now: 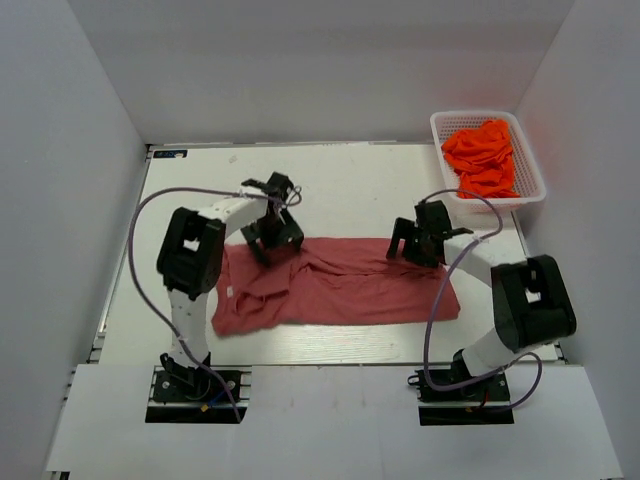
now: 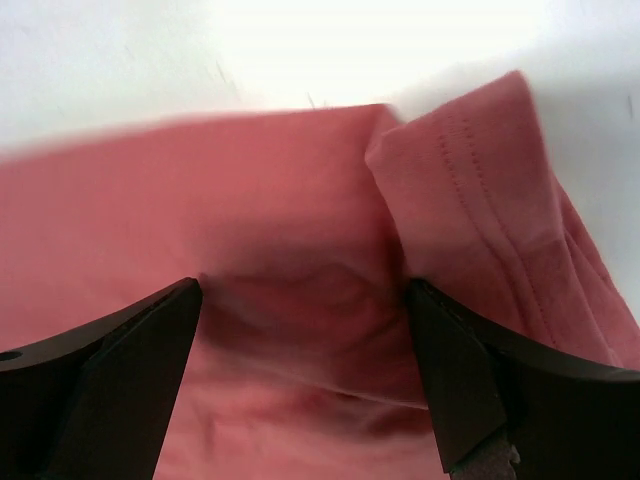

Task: Fold and stack the t-shirts
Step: Rotate the tshirt 80 degrees

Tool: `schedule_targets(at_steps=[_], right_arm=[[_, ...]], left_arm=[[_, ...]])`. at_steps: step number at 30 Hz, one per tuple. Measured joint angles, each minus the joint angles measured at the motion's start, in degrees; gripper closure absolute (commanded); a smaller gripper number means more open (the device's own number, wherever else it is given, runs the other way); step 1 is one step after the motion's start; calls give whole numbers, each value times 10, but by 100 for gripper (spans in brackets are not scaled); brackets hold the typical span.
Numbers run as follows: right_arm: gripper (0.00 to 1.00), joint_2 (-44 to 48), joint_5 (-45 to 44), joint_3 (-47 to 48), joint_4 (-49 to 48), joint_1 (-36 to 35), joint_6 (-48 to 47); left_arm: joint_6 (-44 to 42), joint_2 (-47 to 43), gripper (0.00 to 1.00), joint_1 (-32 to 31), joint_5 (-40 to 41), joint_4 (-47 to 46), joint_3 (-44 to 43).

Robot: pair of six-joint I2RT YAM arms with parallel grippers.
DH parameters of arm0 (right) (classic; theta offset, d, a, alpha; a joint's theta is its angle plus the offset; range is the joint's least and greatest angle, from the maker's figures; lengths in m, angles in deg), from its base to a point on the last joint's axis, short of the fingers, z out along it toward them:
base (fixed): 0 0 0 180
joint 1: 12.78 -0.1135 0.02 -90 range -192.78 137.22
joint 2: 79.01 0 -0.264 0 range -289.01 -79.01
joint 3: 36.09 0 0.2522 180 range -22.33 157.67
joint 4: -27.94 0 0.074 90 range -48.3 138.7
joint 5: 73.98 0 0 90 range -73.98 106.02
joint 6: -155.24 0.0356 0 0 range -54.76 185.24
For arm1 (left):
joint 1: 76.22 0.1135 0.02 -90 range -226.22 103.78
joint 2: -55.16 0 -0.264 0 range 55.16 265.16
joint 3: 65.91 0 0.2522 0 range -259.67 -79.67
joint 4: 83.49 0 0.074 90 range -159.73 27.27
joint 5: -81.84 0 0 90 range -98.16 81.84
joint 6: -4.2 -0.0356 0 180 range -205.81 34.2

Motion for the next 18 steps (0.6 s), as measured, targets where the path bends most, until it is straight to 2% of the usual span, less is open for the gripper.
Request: schedule_targets(at_steps=[1, 6, 8, 9, 11, 14, 18], right_arm=[[10, 21, 1, -21, 3, -1, 8], [10, 114, 33, -95, 45, -37, 23], [10, 141, 73, -109, 84, -78, 18], [10, 150, 102, -112, 107, -105, 12], [10, 157, 160, -111, 152, -174, 3], [10, 162, 220, -96, 212, -264, -4], [10, 201, 248, -57, 248, -285, -5]], left_arm=[[-12, 30, 0, 5, 3, 14, -44], [-71, 233, 0, 52, -5, 47, -384], [-101, 328, 0, 63, -37, 14, -548], [-112, 363, 0, 69, -62, -25, -602], [-122, 403, 0, 76, -115, -131, -639], [-117, 421, 0, 77, -170, -258, -624], [-95, 448, 0, 68, -194, -357, -628]])
